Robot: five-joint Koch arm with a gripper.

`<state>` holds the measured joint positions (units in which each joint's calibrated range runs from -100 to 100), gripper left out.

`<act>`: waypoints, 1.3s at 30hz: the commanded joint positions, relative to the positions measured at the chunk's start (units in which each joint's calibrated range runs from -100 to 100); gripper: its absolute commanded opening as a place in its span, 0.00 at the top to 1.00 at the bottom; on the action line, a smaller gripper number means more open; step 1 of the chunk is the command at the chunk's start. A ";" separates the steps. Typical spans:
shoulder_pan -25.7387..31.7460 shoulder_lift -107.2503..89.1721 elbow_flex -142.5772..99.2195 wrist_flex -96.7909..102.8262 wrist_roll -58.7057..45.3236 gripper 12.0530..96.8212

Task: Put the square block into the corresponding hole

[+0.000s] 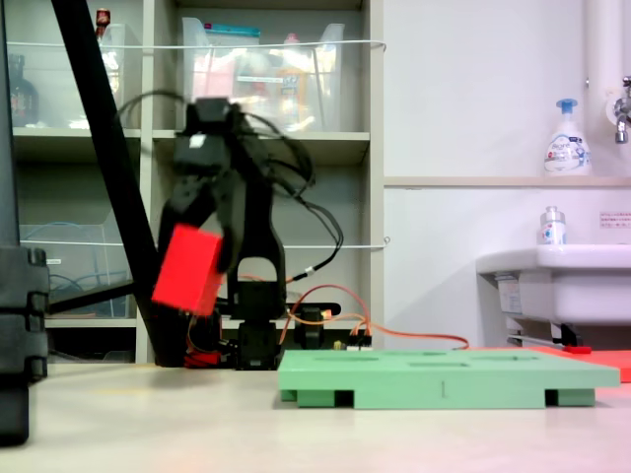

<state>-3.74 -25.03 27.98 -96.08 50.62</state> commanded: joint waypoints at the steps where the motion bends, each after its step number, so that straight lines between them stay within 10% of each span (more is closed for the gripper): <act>1: 3.32 -2.48 6.82 -3.24 4.10 0.97; 16: 18.02 32.58 41.12 1.28 13.87 0.97; 39: 20.76 48.22 41.32 18.52 14.60 0.89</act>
<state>16.43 23.12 65.90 -83.95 64.30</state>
